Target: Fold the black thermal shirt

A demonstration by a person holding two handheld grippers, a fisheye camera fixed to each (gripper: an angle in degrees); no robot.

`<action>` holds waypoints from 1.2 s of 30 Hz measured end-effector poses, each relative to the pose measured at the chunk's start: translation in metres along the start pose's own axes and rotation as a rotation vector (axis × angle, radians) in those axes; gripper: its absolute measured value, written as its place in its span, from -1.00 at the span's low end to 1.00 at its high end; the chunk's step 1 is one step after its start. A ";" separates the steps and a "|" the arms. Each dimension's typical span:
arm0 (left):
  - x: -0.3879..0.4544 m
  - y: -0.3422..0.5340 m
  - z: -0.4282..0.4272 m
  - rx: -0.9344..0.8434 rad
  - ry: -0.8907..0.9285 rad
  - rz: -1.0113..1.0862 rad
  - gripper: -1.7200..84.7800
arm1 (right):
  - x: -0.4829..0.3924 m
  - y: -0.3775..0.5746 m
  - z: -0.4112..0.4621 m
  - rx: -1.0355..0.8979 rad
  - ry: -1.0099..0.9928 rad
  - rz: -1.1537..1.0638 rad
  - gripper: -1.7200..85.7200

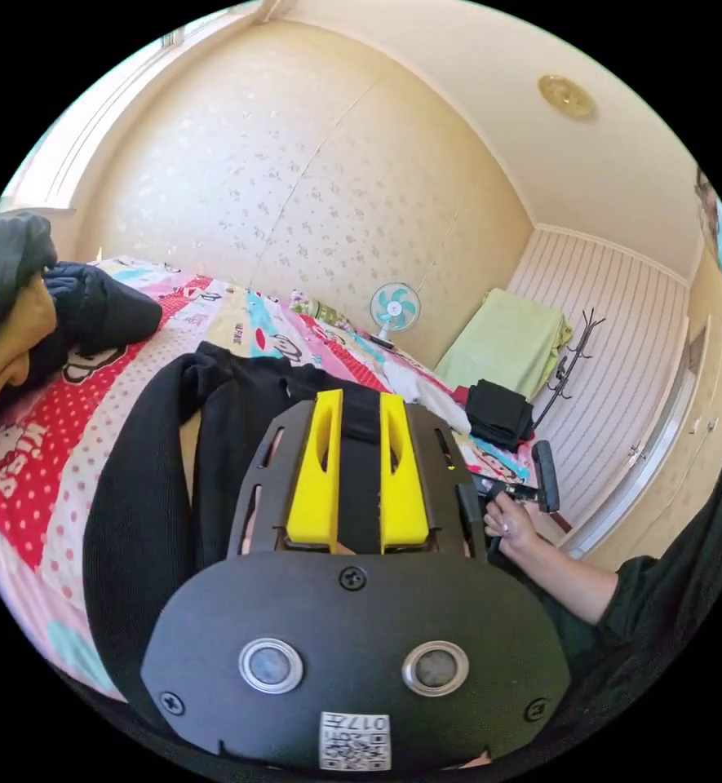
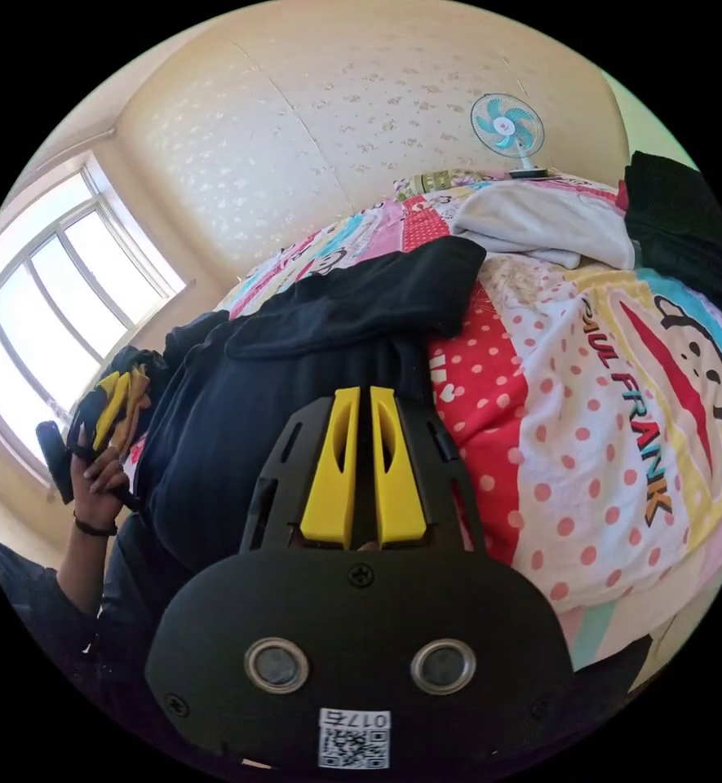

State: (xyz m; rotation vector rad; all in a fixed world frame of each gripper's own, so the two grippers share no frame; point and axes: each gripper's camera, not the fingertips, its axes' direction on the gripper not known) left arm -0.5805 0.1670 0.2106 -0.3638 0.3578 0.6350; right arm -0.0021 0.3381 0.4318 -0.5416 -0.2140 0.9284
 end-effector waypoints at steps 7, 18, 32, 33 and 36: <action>-0.038 -0.122 0.113 -0.232 -0.205 -0.097 -0.74 | 0.016 -0.006 -0.001 -0.009 -0.022 0.010 -0.90; -0.079 -0.100 0.180 -0.414 -0.188 -0.187 -0.87 | 0.050 -0.015 -0.011 -0.003 -0.096 0.035 -0.90; -0.043 -0.048 -0.001 -0.229 -0.375 -0.116 -0.82 | 0.088 -0.022 -0.037 0.035 -0.210 0.061 -0.90; -0.035 -0.040 -0.012 -0.234 -0.406 -0.088 -0.81 | 0.090 -0.023 -0.040 0.035 -0.207 0.060 -0.90; -0.009 -0.002 -0.048 -0.348 -0.417 0.027 -0.76 | 0.094 -0.026 -0.044 0.026 -0.206 0.064 -0.90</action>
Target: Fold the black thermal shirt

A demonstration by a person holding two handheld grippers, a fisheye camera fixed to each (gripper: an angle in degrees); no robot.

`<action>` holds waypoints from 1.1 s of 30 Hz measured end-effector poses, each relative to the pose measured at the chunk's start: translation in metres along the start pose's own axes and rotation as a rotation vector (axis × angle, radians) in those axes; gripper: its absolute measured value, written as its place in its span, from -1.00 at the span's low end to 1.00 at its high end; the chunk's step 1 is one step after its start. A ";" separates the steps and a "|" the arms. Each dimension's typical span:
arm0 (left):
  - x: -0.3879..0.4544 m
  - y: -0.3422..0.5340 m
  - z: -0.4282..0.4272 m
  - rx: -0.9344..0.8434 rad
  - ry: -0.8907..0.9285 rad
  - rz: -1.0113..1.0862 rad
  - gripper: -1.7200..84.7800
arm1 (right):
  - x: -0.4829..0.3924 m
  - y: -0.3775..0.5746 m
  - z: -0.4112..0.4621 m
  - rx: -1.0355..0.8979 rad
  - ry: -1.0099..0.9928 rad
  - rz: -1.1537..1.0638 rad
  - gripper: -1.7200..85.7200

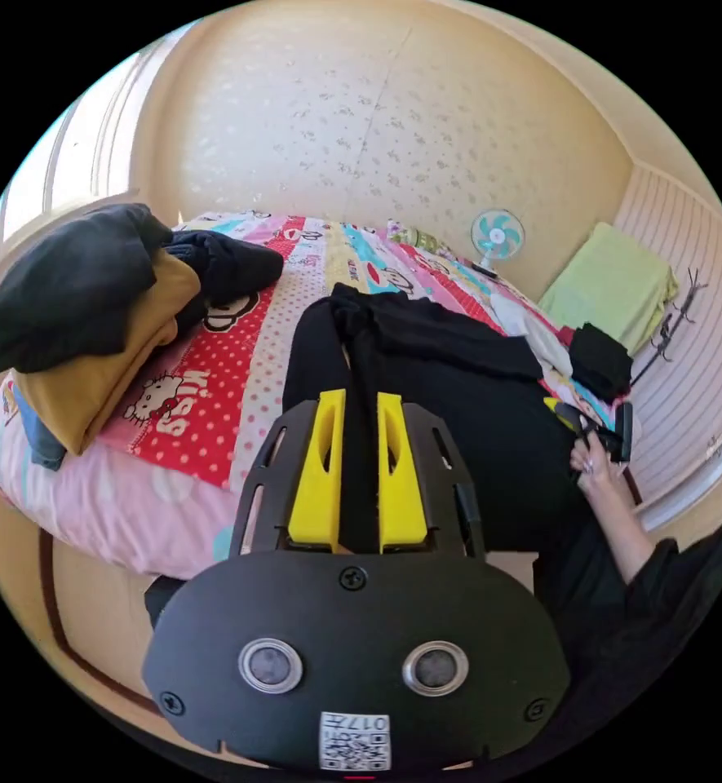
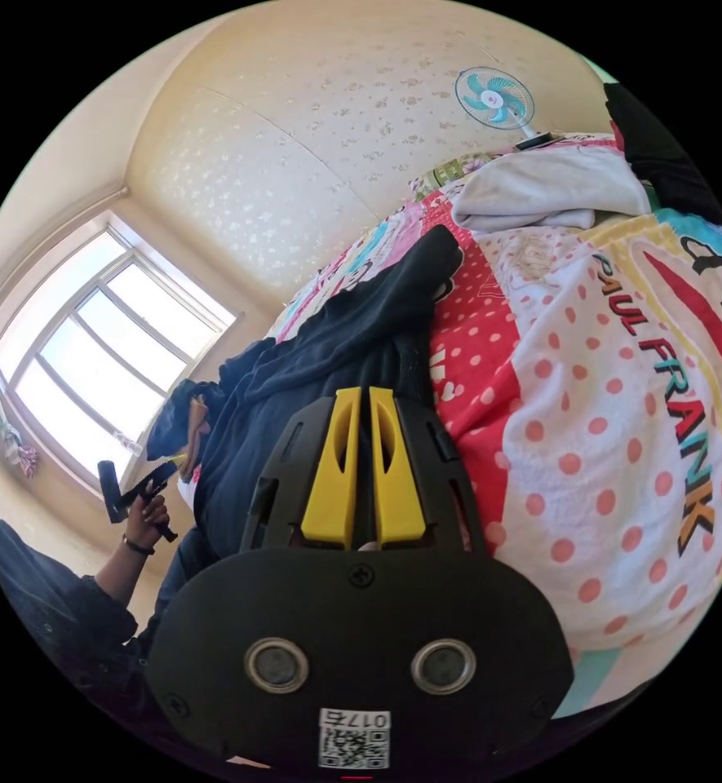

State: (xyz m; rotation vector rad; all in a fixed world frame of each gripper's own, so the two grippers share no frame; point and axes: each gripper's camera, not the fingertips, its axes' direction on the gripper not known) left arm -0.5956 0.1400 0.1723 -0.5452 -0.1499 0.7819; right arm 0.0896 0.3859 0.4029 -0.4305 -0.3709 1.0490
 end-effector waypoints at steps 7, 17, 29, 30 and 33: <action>-0.020 0.045 0.019 -0.246 -0.187 -0.112 -0.59 | 0.009 -0.004 -0.015 0.011 -0.030 0.020 -0.91; -0.057 -0.035 -0.109 0.113 0.210 -0.143 -0.87 | 0.029 -0.007 -0.037 0.049 -0.171 0.056 -0.95; 0.032 -0.038 0.005 -0.057 0.757 -0.103 -0.70 | 0.026 -0.013 -0.045 0.059 -0.208 0.023 -0.94; 0.030 -0.033 0.009 -0.054 0.759 -0.122 -0.70 | 0.025 -0.014 -0.044 0.060 -0.209 0.019 -0.93; 0.012 -0.012 0.014 -0.043 0.701 -0.205 -0.70 | 0.020 -0.018 -0.042 0.053 -0.198 0.001 -0.89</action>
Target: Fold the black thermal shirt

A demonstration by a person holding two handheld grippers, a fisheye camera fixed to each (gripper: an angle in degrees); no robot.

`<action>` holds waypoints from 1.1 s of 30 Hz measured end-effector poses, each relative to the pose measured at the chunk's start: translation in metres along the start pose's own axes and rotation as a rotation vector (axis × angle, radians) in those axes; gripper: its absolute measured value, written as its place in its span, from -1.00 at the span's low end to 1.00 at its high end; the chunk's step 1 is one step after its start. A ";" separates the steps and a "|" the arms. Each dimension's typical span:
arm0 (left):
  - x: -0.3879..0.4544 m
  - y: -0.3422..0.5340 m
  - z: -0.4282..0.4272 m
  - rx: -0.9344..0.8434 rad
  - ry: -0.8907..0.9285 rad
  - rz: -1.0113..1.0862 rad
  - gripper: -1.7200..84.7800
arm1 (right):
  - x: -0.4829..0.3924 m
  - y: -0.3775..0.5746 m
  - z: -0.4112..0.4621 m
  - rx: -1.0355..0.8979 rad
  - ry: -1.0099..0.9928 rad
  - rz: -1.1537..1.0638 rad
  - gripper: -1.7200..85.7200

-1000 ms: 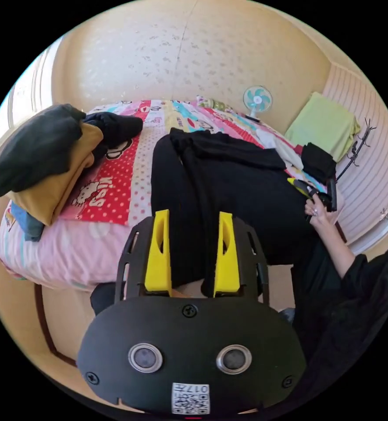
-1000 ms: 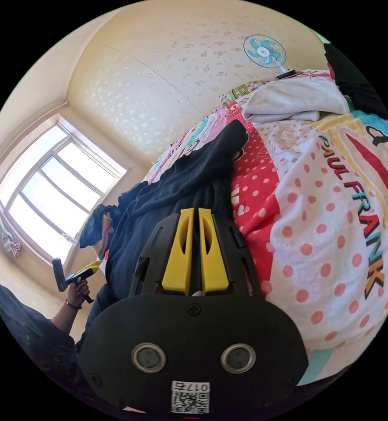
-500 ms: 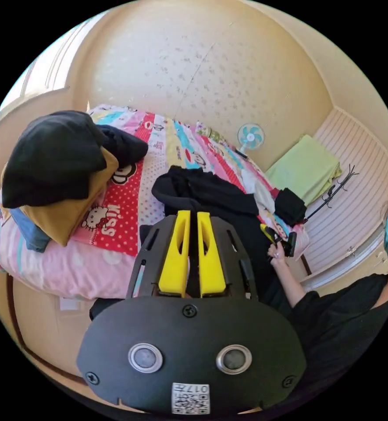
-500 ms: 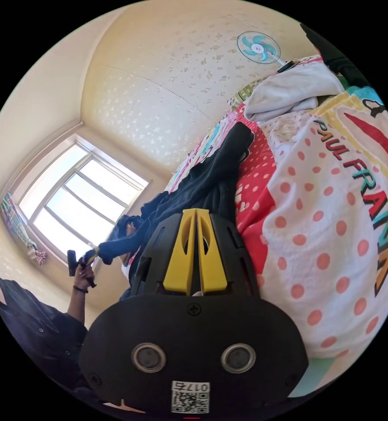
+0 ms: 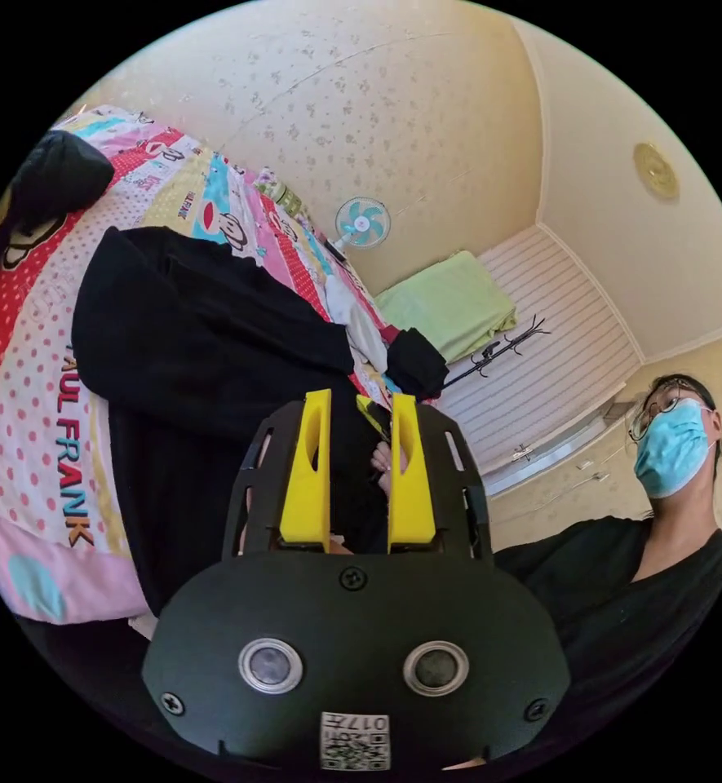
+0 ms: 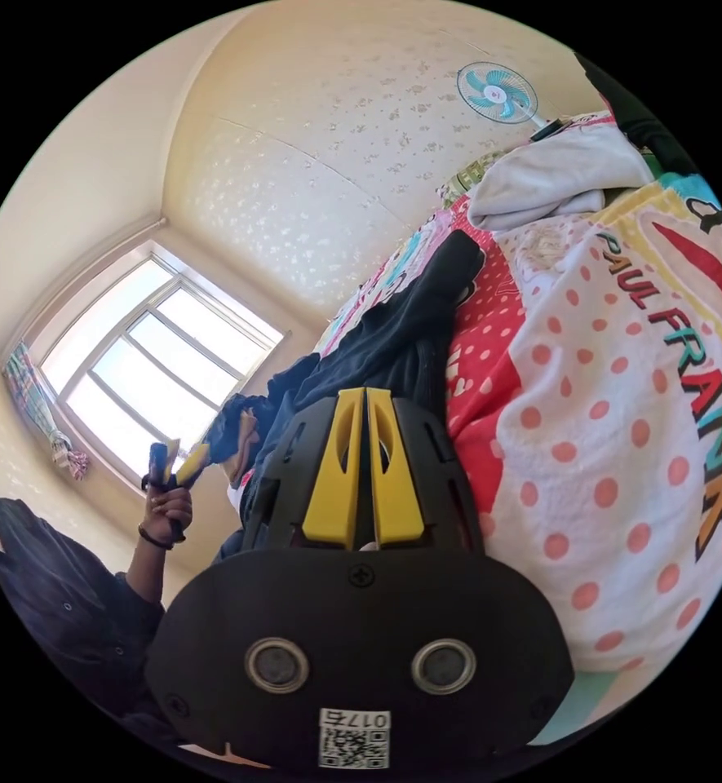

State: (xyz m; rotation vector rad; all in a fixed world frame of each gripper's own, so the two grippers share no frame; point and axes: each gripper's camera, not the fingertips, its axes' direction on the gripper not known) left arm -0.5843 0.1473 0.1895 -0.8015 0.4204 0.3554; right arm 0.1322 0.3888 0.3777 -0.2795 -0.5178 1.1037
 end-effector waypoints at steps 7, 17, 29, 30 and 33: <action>-0.053 0.061 0.026 -0.051 -0.534 0.181 -0.80 | -0.035 -0.018 0.022 -0.157 -0.064 -0.139 -0.68; -0.074 0.121 -0.003 0.220 -0.387 0.246 -0.84 | -0.086 0.006 0.088 -0.300 0.005 0.157 -0.65; -0.122 0.133 -0.036 0.266 -0.091 0.176 -0.98 | -0.184 -0.112 0.103 -0.296 -0.208 0.046 -0.88; -0.123 0.133 -0.037 0.268 -0.083 0.177 -0.98 | -0.211 -0.141 0.107 -0.309 -0.130 -0.052 -0.89; -0.128 0.135 -0.041 0.270 -0.051 0.178 -0.98 | -0.259 -0.202 0.120 -0.328 0.047 -0.193 -0.89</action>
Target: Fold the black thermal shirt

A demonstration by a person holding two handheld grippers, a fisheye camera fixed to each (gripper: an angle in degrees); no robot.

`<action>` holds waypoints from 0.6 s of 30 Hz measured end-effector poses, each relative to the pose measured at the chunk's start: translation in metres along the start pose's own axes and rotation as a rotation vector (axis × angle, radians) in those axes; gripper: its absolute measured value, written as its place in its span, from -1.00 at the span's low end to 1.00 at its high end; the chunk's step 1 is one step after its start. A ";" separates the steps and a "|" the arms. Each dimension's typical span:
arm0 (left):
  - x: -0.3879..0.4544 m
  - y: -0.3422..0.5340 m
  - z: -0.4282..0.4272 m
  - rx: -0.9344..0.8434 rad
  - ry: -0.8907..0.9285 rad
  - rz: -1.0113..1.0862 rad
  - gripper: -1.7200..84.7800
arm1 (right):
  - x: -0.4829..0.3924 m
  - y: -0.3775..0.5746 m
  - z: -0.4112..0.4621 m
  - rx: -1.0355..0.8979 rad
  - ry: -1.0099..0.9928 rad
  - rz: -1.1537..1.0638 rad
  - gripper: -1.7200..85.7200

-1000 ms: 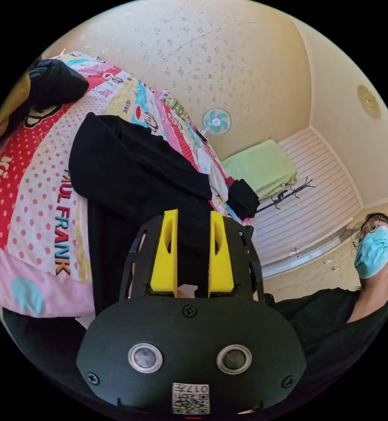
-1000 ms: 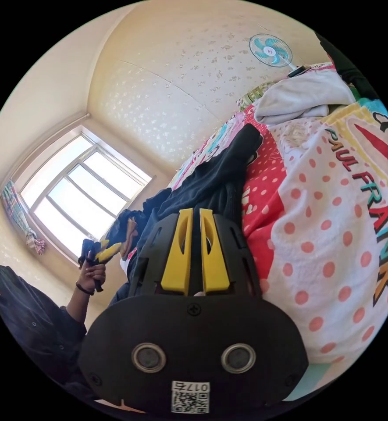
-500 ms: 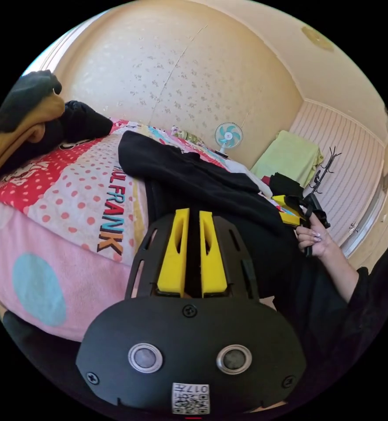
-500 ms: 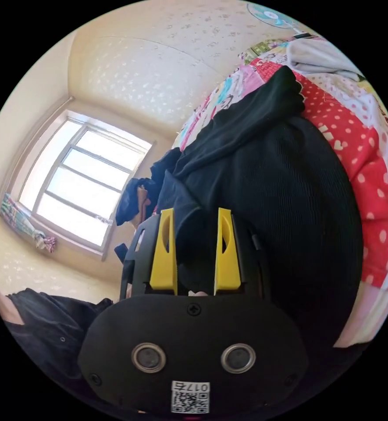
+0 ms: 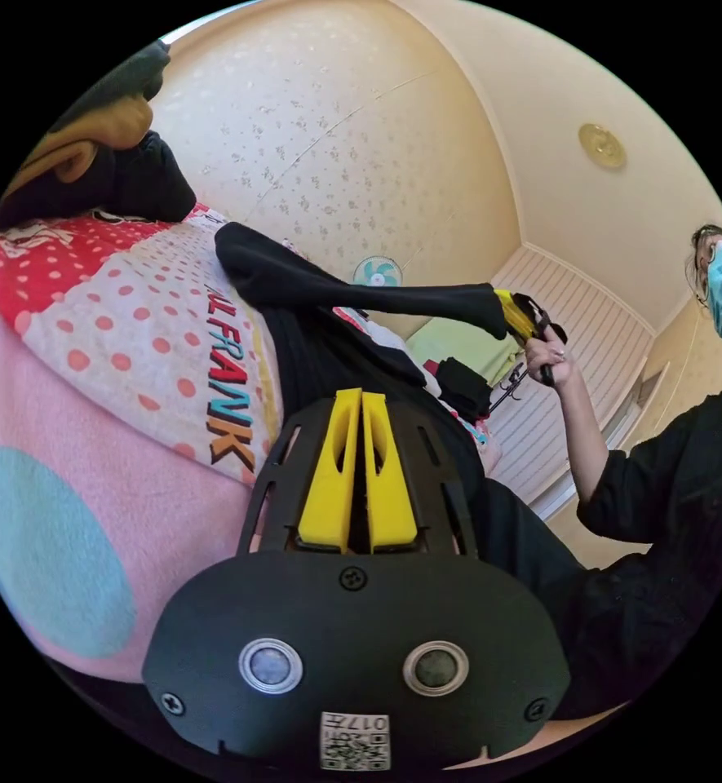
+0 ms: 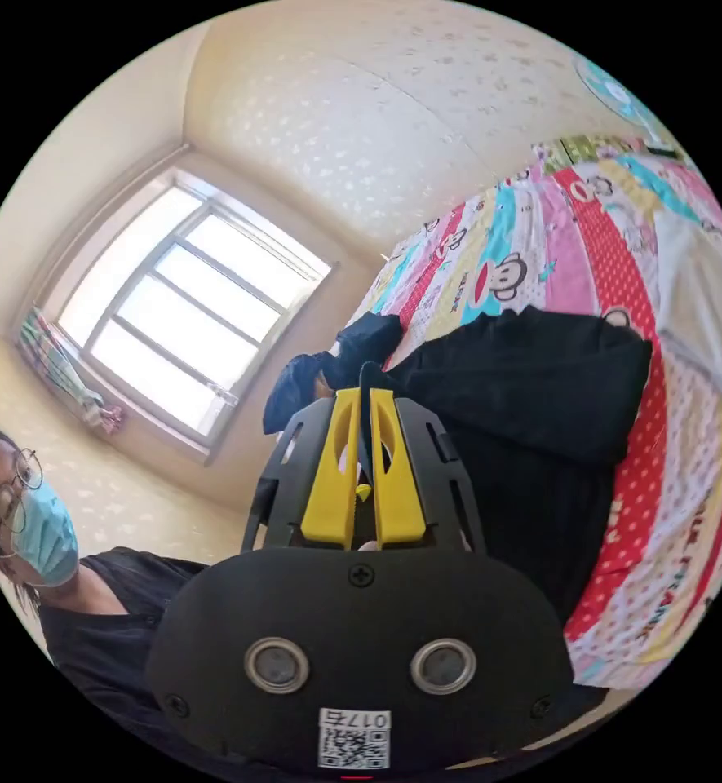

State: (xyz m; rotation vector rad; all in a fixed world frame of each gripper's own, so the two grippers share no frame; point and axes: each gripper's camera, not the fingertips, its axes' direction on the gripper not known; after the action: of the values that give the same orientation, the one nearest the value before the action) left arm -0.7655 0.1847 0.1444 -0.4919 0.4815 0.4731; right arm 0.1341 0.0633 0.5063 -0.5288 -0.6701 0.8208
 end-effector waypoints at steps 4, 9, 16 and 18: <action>-0.012 0.001 -0.005 0.015 0.079 -0.026 -0.98 | 0.019 -0.046 0.012 -0.016 0.249 0.037 -0.88; -0.016 0.000 -0.005 0.020 0.091 -0.025 -0.98 | 0.149 -0.032 0.073 -0.229 0.605 0.345 -0.84; -0.025 -0.004 -0.001 0.022 0.141 -0.027 -0.98 | 0.118 0.038 0.088 -0.122 0.501 0.265 -0.72; -0.026 -0.005 0.001 0.022 0.140 -0.026 -0.98 | 0.110 0.079 0.090 -0.064 0.467 0.226 -0.71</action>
State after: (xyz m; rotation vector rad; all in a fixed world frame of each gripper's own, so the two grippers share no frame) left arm -0.7829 0.1734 0.1607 -0.5120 0.6139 0.4095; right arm 0.0866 0.2121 0.5523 -0.8325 -0.2082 0.8487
